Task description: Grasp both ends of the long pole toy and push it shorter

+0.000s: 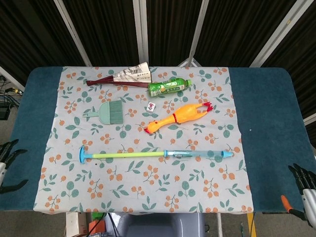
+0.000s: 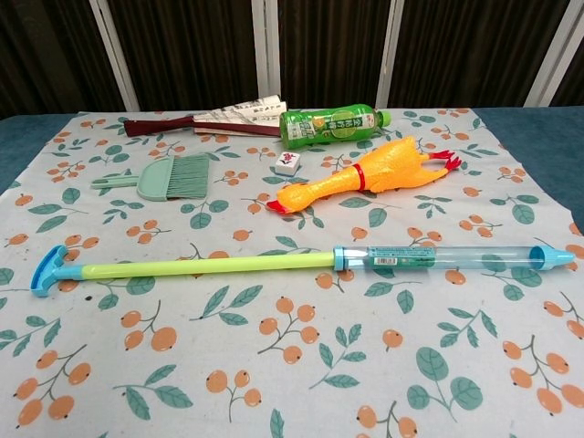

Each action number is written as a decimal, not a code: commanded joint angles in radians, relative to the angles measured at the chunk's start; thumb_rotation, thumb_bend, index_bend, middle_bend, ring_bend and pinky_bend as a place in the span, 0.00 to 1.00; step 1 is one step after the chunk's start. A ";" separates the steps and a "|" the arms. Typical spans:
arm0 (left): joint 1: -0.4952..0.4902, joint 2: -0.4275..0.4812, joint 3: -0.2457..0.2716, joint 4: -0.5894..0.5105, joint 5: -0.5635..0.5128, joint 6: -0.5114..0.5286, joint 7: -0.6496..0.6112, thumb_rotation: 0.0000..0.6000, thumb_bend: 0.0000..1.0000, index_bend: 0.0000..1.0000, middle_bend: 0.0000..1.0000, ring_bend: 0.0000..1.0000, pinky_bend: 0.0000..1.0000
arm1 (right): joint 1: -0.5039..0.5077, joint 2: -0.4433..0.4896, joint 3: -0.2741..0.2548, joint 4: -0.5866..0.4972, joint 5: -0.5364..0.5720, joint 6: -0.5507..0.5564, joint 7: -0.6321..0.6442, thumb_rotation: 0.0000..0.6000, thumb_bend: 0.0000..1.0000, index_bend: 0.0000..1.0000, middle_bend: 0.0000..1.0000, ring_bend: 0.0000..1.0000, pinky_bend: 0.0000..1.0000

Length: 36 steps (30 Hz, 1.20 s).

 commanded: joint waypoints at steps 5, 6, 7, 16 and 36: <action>-0.167 -0.056 -0.091 -0.163 -0.186 -0.191 0.278 1.00 0.26 0.32 0.10 0.00 0.04 | 0.005 0.009 -0.004 -0.009 0.010 -0.019 0.001 1.00 0.40 0.00 0.00 0.00 0.00; -0.183 -0.067 -0.098 -0.179 -0.211 -0.204 0.312 1.00 0.26 0.32 0.10 0.00 0.04 | 0.006 0.009 -0.004 -0.010 0.011 -0.019 0.002 1.00 0.40 0.00 0.00 0.00 0.00; -0.198 -0.079 -0.105 -0.193 -0.236 -0.215 0.345 1.00 0.26 0.32 0.10 0.00 0.04 | 0.006 0.010 -0.004 -0.010 0.010 -0.019 0.002 1.00 0.40 0.00 0.00 0.00 0.00; -0.339 -0.268 -0.135 -0.249 -0.525 -0.225 0.694 1.00 0.33 0.36 0.12 0.00 0.07 | 0.008 0.013 -0.006 -0.009 0.010 -0.023 0.011 1.00 0.40 0.00 0.00 0.00 0.00; -0.504 -0.605 -0.166 -0.047 -0.872 -0.060 0.986 1.00 0.37 0.45 0.15 0.00 0.11 | 0.010 0.019 -0.008 -0.008 0.014 -0.031 0.037 1.00 0.40 0.00 0.00 0.00 0.00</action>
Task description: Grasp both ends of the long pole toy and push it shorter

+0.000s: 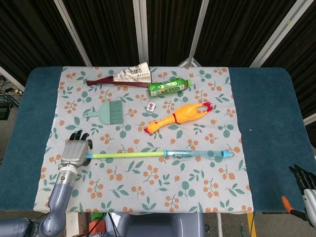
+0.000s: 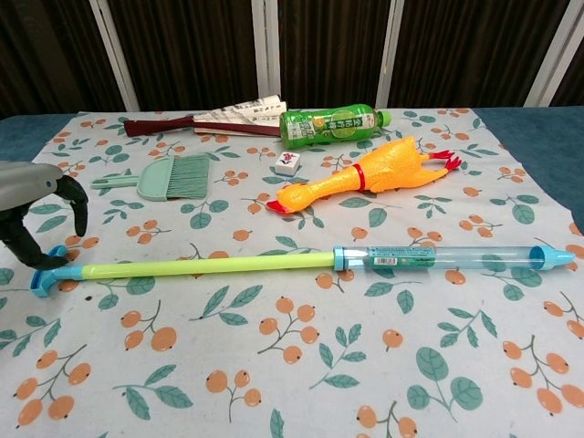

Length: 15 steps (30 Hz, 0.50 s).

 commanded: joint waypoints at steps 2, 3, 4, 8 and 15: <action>-0.018 -0.024 0.004 0.024 -0.018 0.010 0.016 1.00 0.38 0.46 0.15 0.00 0.11 | 0.000 0.000 0.000 -0.001 0.000 0.000 -0.001 1.00 0.40 0.00 0.00 0.00 0.00; -0.021 -0.029 0.007 0.029 -0.020 0.011 0.018 1.00 0.38 0.46 0.15 0.00 0.11 | 0.000 0.000 -0.001 -0.001 0.000 -0.001 -0.001 1.00 0.40 0.00 0.00 0.00 0.00; -0.023 -0.034 0.009 0.035 -0.022 0.012 0.018 1.00 0.39 0.46 0.15 0.00 0.11 | 0.000 0.001 0.000 -0.001 0.001 -0.001 -0.002 1.00 0.40 0.00 0.00 0.00 0.00; -0.032 -0.061 0.021 0.066 -0.033 0.016 0.023 1.00 0.40 0.47 0.16 0.00 0.11 | 0.000 0.000 0.000 -0.002 0.002 0.000 -0.002 1.00 0.40 0.00 0.00 0.00 0.00; -0.038 -0.093 0.034 0.109 -0.053 0.019 0.024 1.00 0.40 0.48 0.16 0.00 0.11 | -0.001 0.000 0.000 -0.002 0.002 0.002 -0.003 1.00 0.40 0.00 0.00 0.00 0.00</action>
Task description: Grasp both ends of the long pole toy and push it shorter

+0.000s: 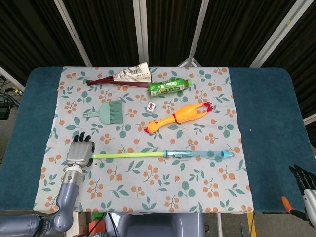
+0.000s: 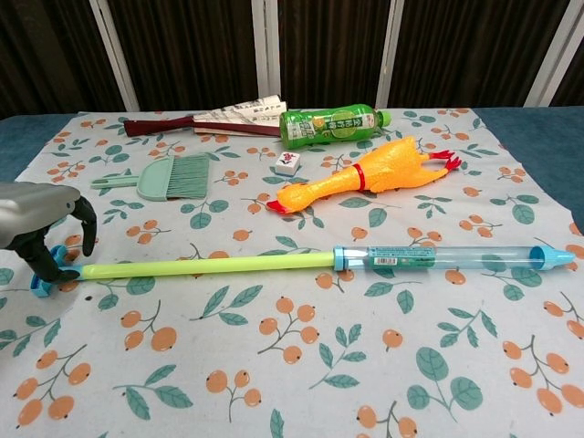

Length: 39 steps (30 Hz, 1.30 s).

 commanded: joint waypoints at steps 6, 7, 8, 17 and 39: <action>-0.007 -0.019 -0.003 0.035 -0.018 0.003 -0.007 1.00 0.42 0.49 0.16 0.00 0.11 | 0.000 0.000 0.000 -0.001 0.001 0.000 -0.001 1.00 0.40 0.00 0.00 0.00 0.00; -0.009 -0.020 -0.002 0.039 -0.020 0.002 -0.005 1.00 0.42 0.49 0.16 0.00 0.11 | 0.000 0.000 0.000 -0.001 0.000 0.001 -0.001 1.00 0.40 0.00 0.00 0.00 0.00; -0.009 -0.021 -0.001 0.042 -0.022 0.002 -0.004 1.00 0.42 0.49 0.16 0.00 0.11 | 0.000 0.000 0.000 -0.001 0.001 0.001 -0.002 1.00 0.40 0.00 0.00 0.00 0.00; -0.016 -0.041 0.009 0.064 -0.031 0.004 0.004 1.00 0.43 0.50 0.16 0.00 0.11 | -0.001 -0.001 0.001 -0.001 0.001 0.003 -0.004 1.00 0.40 0.00 0.00 0.00 0.00; -0.015 -0.044 0.014 0.076 -0.032 0.004 -0.006 1.00 0.44 0.46 0.14 0.00 0.10 | -0.002 -0.002 0.000 -0.001 -0.002 0.005 -0.006 1.00 0.40 0.00 0.00 0.00 0.00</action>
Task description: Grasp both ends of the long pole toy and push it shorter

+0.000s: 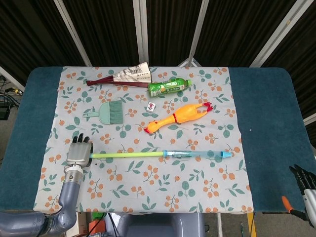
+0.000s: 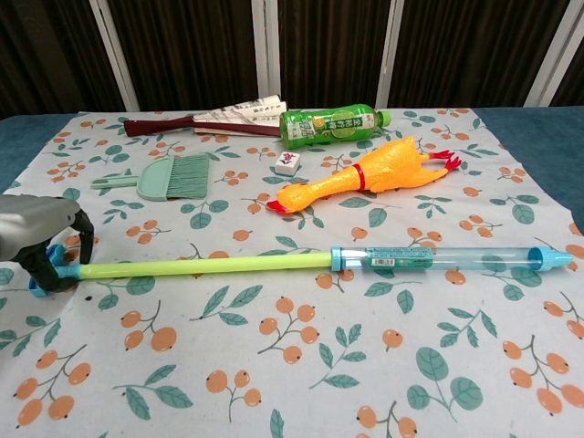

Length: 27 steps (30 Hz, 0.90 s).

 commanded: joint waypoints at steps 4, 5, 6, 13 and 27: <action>0.000 0.001 -0.001 0.000 0.002 0.000 -0.004 1.00 0.43 0.45 0.13 0.00 0.10 | -0.001 0.000 0.000 0.000 0.000 0.001 0.001 1.00 0.40 0.00 0.00 0.00 0.00; 0.001 0.001 -0.001 0.000 0.001 0.000 -0.004 1.00 0.43 0.46 0.13 0.00 0.10 | -0.001 0.000 0.000 0.000 -0.001 0.002 0.001 1.00 0.40 0.00 0.00 0.00 0.00; 0.001 0.000 0.000 0.000 0.001 0.000 -0.005 1.00 0.43 0.47 0.13 0.00 0.10 | -0.001 0.000 0.000 0.000 -0.001 0.002 0.001 1.00 0.40 0.00 0.00 0.00 0.00; 0.005 -0.004 0.003 0.008 -0.005 -0.001 -0.009 1.00 0.45 0.54 0.14 0.00 0.10 | -0.001 -0.001 -0.001 0.002 -0.005 0.005 0.003 1.00 0.40 0.00 0.00 0.00 0.00; 0.008 0.032 0.000 -0.083 0.074 0.014 -0.042 1.00 0.47 0.56 0.15 0.00 0.10 | 0.058 0.043 0.008 -0.079 0.023 -0.101 0.035 1.00 0.40 0.00 0.00 0.00 0.00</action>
